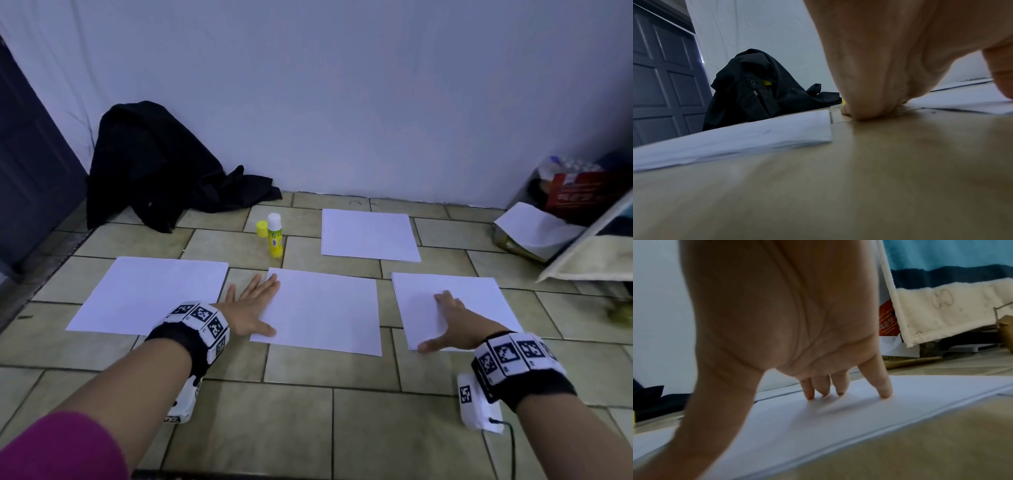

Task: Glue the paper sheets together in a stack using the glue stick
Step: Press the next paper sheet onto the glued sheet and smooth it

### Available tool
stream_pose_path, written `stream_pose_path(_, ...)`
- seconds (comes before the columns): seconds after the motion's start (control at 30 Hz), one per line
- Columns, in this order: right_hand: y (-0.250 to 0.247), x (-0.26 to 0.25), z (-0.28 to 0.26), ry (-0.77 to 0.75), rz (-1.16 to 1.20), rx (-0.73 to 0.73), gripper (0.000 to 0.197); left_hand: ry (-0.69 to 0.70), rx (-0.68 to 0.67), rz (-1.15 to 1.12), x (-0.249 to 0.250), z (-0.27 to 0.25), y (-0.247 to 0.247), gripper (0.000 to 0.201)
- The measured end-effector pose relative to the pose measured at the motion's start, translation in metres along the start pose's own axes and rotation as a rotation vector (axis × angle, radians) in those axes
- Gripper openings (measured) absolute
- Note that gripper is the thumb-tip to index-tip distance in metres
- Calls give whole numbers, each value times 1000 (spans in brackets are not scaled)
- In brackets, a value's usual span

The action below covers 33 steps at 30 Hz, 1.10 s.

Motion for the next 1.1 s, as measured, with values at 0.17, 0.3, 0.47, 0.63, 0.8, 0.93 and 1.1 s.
stream_pose_path(0.17,-1,3,2,34,22,51,113,-1,1,-10,1,-1,1,108)
stream_pose_path(0.3,0,2,3,46,0,74,108,6,11,-36,2,-2,1,105)
stream_pose_path(0.47,-6,3,1,31,-28,93,89,11,10,-31,2,-1,1,100)
stream_pose_path(0.63,-21,11,-1,101,65,313,40,11,0,7,4,-4,-2,98)
stream_pose_path(0.8,-51,11,-19,142,183,664,24,-6,21,75,12,-9,-7,107)
stream_pose_path(0.93,-53,-44,-34,6,217,583,40,-18,80,90,19,-9,-9,111)
stream_pose_path(1.1,-10,-125,-35,-191,207,338,45,-20,84,88,26,-4,-4,114)
Point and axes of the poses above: each hand's wrist, its own z-axis towards the middle knuckle, its own y-axis out of the palm, x = y × z, the point moved 3 cm from there along z, towards the middle knuckle, and after that the axes turned 3 degrees about -z, right-handed, at the moved point
